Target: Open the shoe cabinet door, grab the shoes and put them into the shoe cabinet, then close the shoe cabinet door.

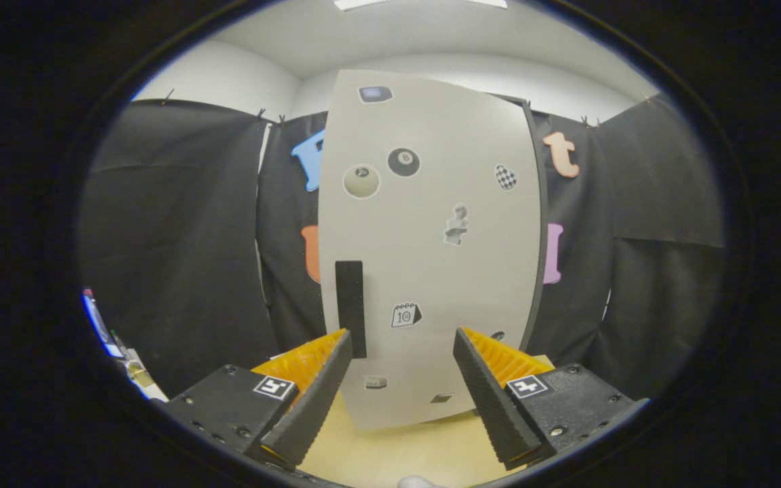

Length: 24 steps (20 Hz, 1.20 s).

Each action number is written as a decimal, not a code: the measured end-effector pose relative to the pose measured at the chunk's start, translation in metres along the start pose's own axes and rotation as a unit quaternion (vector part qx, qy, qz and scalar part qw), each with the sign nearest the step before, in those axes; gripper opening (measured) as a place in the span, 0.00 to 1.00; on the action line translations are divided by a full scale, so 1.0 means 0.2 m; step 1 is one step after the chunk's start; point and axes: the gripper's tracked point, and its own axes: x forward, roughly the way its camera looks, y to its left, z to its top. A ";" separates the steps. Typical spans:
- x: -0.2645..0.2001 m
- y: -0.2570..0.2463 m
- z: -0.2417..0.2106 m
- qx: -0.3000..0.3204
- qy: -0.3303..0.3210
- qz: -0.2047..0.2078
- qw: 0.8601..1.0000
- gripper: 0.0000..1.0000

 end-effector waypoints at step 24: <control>-0.42 -0.36 0.17 -0.006 -0.020 -0.079 0.997 0.99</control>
